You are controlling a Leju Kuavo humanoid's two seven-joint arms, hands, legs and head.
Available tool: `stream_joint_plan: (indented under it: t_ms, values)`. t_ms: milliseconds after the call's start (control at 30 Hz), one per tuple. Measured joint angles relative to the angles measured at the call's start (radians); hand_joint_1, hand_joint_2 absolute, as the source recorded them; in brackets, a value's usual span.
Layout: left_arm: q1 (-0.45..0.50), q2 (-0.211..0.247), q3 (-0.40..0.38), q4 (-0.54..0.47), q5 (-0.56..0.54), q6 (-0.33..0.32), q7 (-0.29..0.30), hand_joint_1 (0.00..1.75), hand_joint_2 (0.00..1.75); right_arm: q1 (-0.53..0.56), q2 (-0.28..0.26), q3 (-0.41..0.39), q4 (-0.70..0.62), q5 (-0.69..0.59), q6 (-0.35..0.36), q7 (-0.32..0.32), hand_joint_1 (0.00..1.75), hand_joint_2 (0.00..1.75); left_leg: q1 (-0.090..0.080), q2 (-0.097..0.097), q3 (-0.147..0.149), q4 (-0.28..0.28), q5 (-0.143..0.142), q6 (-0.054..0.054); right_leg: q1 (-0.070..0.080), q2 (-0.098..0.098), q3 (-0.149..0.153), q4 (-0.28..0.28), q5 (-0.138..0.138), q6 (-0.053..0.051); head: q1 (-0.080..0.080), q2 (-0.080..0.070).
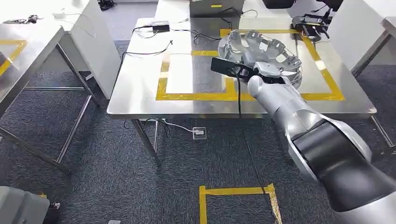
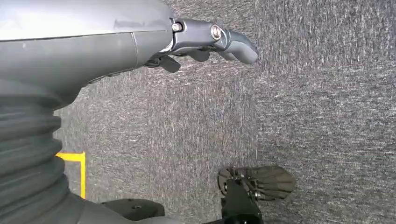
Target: Take the parts from the cabinet and place them on the table.
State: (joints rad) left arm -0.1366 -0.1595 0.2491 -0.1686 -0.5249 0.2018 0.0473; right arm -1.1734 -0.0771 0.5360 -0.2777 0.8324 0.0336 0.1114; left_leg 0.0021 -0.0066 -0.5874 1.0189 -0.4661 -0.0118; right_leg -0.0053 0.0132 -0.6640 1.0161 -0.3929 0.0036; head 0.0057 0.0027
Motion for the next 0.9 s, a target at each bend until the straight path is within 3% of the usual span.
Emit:
stream_joint_plan:
  t_ms: [300, 633, 900]
  values:
    - [0.000, 0.000, 0.000, 0.000, -0.001, -0.002, 0.005, 0.00, 1.75, -0.001, 0.010, 0.010, 0.000, 0.052, 0.031, 0.000, 1.64, 1.75, 0.000, 0.000, -0.001, 0.002, -0.001, 0.001, 0.000, -0.003, 0.001, 0.000, 0.000, 0.000, 0.000, 0.000]
    - [-0.001, -0.007, -0.001, 0.000, -0.026, -0.022, 0.014, 0.00, 1.75, -0.054, 0.077, 0.078, 0.005, 0.151, 0.091, 0.079, 1.64, 1.75, 0.000, -0.001, 0.000, 0.002, 0.000, 0.000, -0.001, -0.002, 0.002, 0.000, 0.000, 0.000, 0.000, 0.000]
    - [-0.003, -0.014, -0.003, 0.000, -0.041, -0.039, 0.013, 0.00, 1.75, -0.059, 0.079, 0.100, 0.014, 0.164, 0.101, 0.085, 1.64, 1.75, 0.000, -0.002, 0.000, 0.002, 0.000, 0.000, 0.000, -0.004, 0.002, 0.000, 0.000, 0.000, 0.000, 0.000]
